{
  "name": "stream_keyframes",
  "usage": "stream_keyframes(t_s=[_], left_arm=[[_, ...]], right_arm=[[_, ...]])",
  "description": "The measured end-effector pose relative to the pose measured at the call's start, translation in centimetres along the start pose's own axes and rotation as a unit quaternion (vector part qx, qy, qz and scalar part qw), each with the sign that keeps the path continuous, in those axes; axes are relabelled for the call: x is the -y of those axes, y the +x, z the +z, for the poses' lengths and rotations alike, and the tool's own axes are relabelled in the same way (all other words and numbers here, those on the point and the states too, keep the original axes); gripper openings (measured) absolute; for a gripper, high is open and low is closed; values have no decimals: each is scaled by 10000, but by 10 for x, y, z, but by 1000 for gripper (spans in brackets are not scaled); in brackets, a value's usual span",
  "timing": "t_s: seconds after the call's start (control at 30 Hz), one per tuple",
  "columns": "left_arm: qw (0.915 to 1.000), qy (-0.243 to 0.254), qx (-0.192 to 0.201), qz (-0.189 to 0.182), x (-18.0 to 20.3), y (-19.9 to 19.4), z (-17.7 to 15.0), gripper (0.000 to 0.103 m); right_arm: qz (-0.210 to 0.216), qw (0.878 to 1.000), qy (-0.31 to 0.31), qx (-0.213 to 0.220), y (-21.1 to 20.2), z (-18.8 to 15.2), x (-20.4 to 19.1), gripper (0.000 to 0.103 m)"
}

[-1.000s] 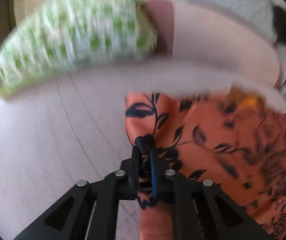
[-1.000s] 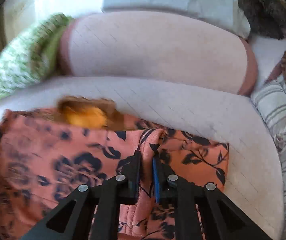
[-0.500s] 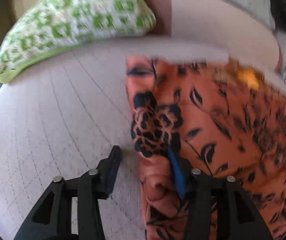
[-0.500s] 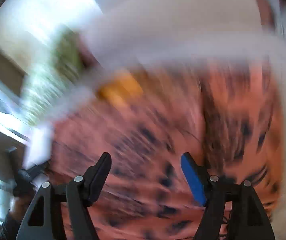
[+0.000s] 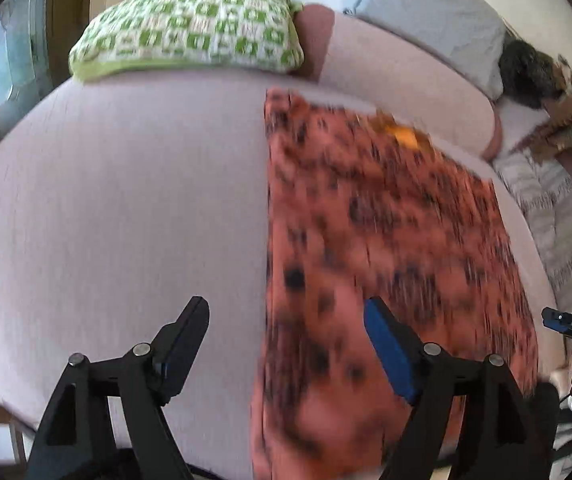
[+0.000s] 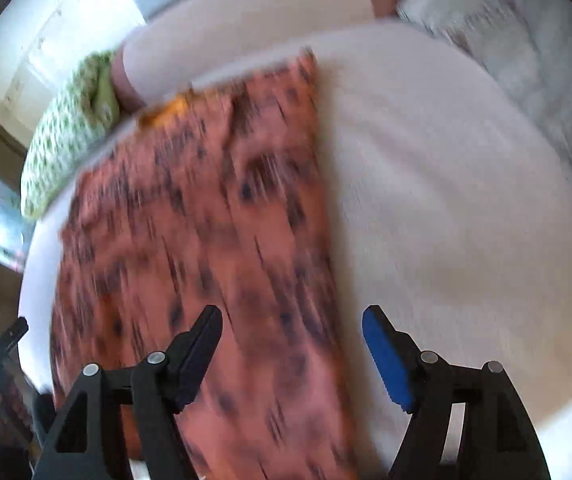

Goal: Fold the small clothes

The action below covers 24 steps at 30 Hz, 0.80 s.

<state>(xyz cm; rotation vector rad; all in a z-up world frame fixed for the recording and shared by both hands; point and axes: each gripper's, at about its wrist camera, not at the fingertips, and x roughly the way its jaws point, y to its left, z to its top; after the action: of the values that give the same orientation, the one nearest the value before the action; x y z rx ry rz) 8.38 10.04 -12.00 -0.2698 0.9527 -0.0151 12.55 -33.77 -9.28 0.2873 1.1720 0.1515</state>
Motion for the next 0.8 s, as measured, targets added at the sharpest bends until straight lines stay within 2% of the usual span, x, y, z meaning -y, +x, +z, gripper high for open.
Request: stream_keyframes(t_s=[0.07,0.2,0.27,0.3,0.33,0.37,0.4,0.43,0.53,0.57,0.63,0.7,0.77,0.8], left_arm=[[9997,148,-178,-83,6,-2,-26,80],[9981,392,-460,-97,22,10,-54,80],[9960,396,-789,170,24,25,-64,80],[9956,605,-663,269,30,26,-67,80],[9942,734,-664,412,34,28,-69,72],[9931,810,-655,532,36,26,-68,41],[9935,837,-638,422,36,21,-64,18],[9950,693,-697,201,32,15,-60,6],[9984,498,-204,191,25,-22,-50,6],[9990,421,93,125,24,-43,-46,6],[9991,286,301,94,20,-61,-43,7],[9999,80,103,77,10,-48,-44,8],[9990,-115,-315,297,-4,-22,-48,11],[9980,-189,-497,342,-9,-13,-50,11]], right_arm=[[94,9998,-69,-182,-7,-34,7,76],[81,9992,-102,-388,-2,-65,16,75],[-25,9990,-91,-430,6,-72,13,73],[-145,9989,-183,-394,6,-75,11,70],[-276,9985,-223,-417,6,-78,8,59],[-287,9985,-148,-447,5,-78,10,39],[-191,9986,-52,-493,0,-77,14,26],[12,9985,55,-553,-4,-78,19,6],[284,9987,38,-411,-29,-78,11,6],[448,9988,83,-194,-50,-78,8,6],[507,9985,197,98,-77,-80,9,6],[414,9985,314,-177,-66,-83,22,8],[-191,9953,510,-799,-29,-90,38,11],[-167,9946,502,-892,-20,-89,34,11]])
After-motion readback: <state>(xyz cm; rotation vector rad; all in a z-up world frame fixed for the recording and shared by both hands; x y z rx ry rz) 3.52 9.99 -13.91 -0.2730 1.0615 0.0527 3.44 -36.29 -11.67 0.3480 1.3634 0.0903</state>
